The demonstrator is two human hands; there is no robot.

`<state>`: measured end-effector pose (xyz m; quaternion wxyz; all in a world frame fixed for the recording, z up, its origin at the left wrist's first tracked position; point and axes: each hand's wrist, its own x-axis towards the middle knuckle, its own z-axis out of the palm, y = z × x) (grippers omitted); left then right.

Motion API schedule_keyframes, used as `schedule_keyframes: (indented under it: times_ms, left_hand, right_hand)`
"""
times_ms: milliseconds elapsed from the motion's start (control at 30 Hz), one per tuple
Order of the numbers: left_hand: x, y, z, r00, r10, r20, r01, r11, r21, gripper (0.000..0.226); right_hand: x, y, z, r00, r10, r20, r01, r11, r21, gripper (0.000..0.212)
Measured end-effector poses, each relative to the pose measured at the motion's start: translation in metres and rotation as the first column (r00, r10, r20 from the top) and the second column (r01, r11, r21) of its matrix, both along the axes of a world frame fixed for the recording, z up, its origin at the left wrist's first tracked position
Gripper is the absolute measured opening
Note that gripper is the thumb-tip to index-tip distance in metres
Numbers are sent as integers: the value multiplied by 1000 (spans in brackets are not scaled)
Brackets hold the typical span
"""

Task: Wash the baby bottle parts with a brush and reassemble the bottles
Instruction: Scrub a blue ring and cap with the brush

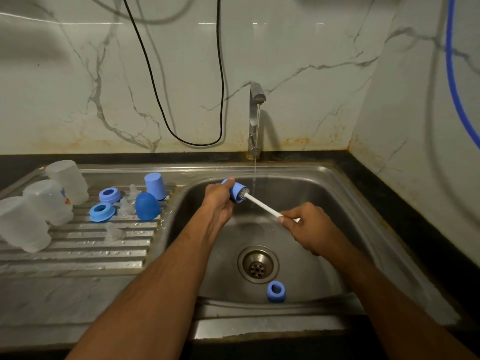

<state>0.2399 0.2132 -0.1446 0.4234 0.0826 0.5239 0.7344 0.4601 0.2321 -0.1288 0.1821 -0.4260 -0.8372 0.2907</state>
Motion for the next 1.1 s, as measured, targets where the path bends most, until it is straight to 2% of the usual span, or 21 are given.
schedule_keyframes:
  times_ms: [133, 300, 367, 500, 567, 667, 833, 967, 1100]
  left_hand:
    - [-12, -4, 2, 997, 66, 33, -67, 997, 35, 42]
    - [-27, -9, -5, 984, 151, 91, -154, 988, 32, 53]
    - [-24, -8, -5, 986, 142, 89, -146, 988, 45, 50]
    - [-9, -3, 2, 995, 87, 51, -89, 995, 42, 20]
    - [-1, 2, 3, 998, 68, -10, -68, 997, 28, 15]
    - [9, 5, 4, 995, 30, -94, -30, 1000, 2, 21]
    - [-14, -1, 5, 990, 125, -59, -122, 992, 40, 41]
    - [7, 2, 6, 997, 18, -69, -14, 998, 53, 34]
    - [1, 0, 7, 999, 40, 31, -44, 991, 129, 29]
  right_hand:
    - [11, -1, 4, 999, 31, -36, -37, 987, -155, 24]
    - [13, 6, 4, 989, -45, -139, 40, 998, -37, 30]
    - [9, 4, 1, 987, -24, -160, 20, 999, -31, 31]
    - [-3, -6, -4, 990, 15, -138, -17, 1000, -8, 32]
    - [-10, -6, -6, 992, -1, -125, 8, 999, 49, 35]
    - [-12, -6, -3, 993, -30, -115, 36, 998, 48, 35]
    - [0, -15, -4, 987, 36, -160, -50, 995, -84, 30]
    - [-15, -5, -5, 980, -45, -196, 36, 998, -49, 32]
    - [-10, -8, -8, 978, -24, -205, 11, 998, -64, 32]
